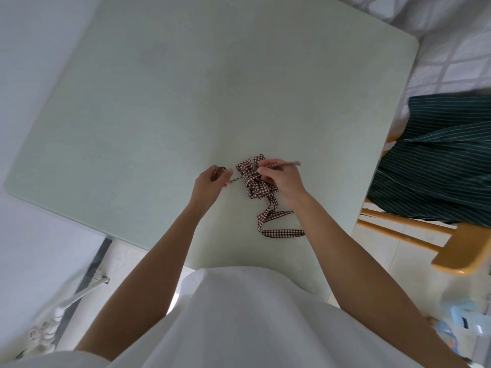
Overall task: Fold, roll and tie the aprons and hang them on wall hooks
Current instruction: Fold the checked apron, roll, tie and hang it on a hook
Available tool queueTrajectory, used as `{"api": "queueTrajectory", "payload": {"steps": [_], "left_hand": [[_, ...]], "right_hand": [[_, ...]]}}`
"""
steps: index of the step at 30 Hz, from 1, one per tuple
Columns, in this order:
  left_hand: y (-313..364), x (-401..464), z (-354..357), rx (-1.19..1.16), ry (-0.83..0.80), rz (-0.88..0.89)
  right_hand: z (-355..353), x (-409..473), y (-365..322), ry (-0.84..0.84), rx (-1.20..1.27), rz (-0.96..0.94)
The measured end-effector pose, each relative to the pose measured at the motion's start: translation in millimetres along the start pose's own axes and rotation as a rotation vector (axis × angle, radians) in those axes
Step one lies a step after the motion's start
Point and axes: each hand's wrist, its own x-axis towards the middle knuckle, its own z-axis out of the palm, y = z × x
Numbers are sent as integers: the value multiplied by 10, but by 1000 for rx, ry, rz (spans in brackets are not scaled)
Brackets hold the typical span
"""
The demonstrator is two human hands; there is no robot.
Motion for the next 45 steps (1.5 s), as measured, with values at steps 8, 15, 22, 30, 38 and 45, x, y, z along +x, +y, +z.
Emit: {"api": "queueTrajectory", "payload": {"steps": [8, 15, 22, 30, 38, 45], "left_hand": [[176, -264, -54, -67, -71, 287], [430, -182, -37, 114, -73, 549], [386, -77, 103, 160, -123, 503], [23, -104, 155, 309, 34, 514], [-15, -47, 139, 555, 145, 683], [58, -63, 206, 691, 133, 559]], "right_hand": [[235, 5, 2, -58, -525, -344], [210, -32, 5, -181, -661, -371], [187, -58, 3, -132, -577, -350], [217, -69, -38, -96, -485, -231], [126, -111, -68, -214, -577, -266], [303, -211, 114, 46, -755, -540]]}}
